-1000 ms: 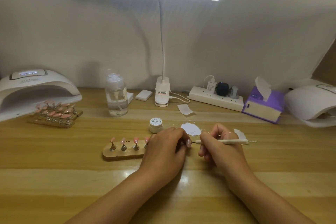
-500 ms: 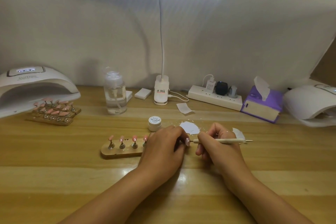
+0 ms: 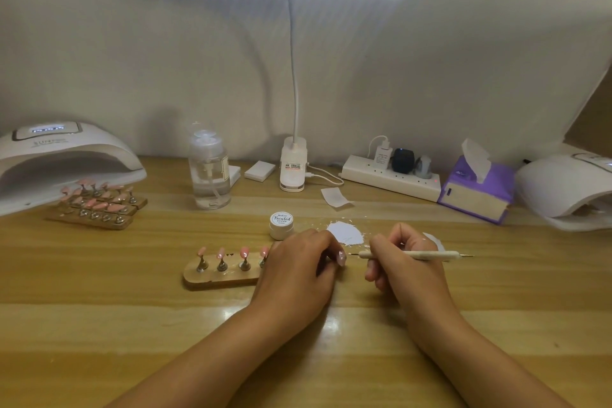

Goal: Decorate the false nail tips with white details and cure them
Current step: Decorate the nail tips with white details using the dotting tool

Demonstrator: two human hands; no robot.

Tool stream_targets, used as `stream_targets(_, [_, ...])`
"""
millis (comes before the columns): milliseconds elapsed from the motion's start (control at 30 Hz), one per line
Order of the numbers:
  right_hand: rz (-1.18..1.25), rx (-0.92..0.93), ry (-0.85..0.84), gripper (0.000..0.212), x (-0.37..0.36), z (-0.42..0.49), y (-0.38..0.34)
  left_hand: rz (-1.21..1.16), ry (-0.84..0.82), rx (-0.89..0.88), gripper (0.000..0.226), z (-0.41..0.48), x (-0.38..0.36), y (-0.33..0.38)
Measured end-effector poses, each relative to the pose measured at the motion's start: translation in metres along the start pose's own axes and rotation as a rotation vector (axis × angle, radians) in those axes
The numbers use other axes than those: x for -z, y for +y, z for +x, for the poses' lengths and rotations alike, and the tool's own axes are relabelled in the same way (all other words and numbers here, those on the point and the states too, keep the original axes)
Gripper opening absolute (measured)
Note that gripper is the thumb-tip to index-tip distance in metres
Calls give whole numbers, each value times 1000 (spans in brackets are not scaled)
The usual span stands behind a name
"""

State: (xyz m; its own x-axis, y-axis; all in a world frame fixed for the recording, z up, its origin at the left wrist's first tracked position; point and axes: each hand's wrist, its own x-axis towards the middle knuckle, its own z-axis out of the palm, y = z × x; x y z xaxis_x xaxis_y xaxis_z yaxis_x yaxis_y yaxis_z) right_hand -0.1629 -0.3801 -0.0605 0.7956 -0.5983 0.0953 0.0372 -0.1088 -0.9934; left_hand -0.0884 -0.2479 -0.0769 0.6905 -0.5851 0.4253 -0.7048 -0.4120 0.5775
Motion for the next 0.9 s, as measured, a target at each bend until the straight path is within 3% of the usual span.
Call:
stream_targets(467, [-57, 15, 2, 41, 0, -1, 2, 5, -7, 7, 17, 0, 1, 1])
stream_targets(900, [-103, 16, -28, 35, -2, -2, 1, 9, -5, 7, 16, 0, 1, 1])
